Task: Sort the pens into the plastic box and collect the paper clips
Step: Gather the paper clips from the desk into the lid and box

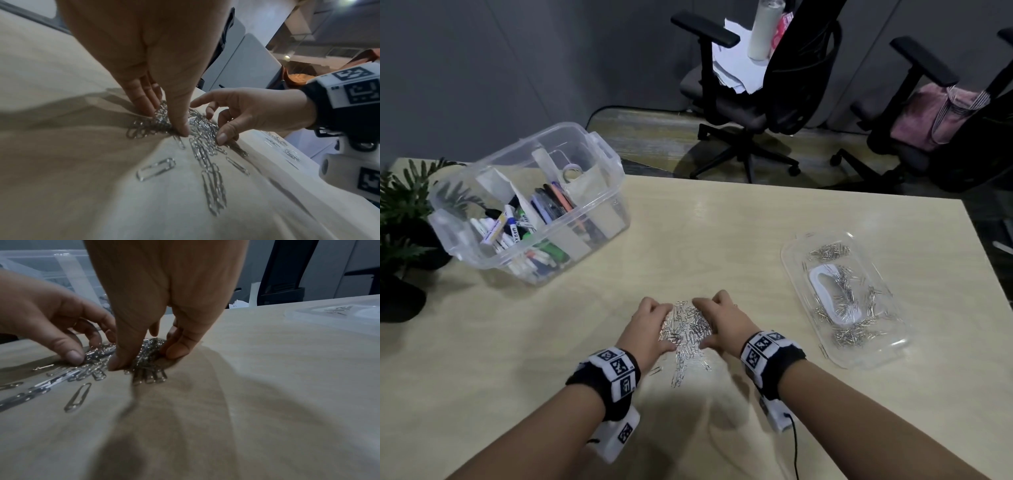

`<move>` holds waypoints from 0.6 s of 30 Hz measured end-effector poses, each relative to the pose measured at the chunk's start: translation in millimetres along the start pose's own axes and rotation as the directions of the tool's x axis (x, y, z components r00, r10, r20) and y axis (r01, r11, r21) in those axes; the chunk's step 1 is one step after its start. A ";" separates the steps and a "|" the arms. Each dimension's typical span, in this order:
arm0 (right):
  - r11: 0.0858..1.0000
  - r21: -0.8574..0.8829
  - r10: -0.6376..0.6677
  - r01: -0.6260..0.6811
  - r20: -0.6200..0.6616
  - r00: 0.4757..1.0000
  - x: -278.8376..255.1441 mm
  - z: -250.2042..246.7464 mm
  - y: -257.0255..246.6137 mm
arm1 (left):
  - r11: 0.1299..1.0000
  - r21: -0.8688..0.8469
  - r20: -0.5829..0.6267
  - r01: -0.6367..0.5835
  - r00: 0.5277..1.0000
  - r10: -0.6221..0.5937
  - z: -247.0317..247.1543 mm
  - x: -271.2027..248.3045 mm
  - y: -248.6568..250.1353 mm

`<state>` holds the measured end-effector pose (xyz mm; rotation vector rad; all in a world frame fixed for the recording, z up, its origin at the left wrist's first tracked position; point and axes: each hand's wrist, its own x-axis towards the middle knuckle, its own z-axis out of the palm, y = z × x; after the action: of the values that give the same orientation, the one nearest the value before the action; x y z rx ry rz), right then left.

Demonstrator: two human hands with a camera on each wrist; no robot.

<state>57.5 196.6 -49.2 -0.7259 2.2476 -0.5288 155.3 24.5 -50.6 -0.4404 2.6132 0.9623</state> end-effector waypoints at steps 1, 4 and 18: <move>1.000 -0.006 -0.007 0.007 0.010 1.000 2.6 -0.8 -0.7 | 1.000 -0.026 0.002 -0.014 1.000 0.014 -0.6 5.4 1.3; 1.000 -0.012 -0.021 0.021 0.029 0.999 7.5 -3.6 -1.9 | 0.998 -0.054 0.007 -0.042 0.999 0.043 -2.0 18.4 4.1; 0.998 -0.045 -0.039 0.041 0.051 0.998 18.3 -10.3 -1.9 | 0.998 0.045 0.046 -0.034 0.998 0.032 -7.3 33.8 14.1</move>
<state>39.8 185.2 -50.4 -0.8007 2.2094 -0.4743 118.0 24.0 -50.7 -0.3603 2.6033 0.9106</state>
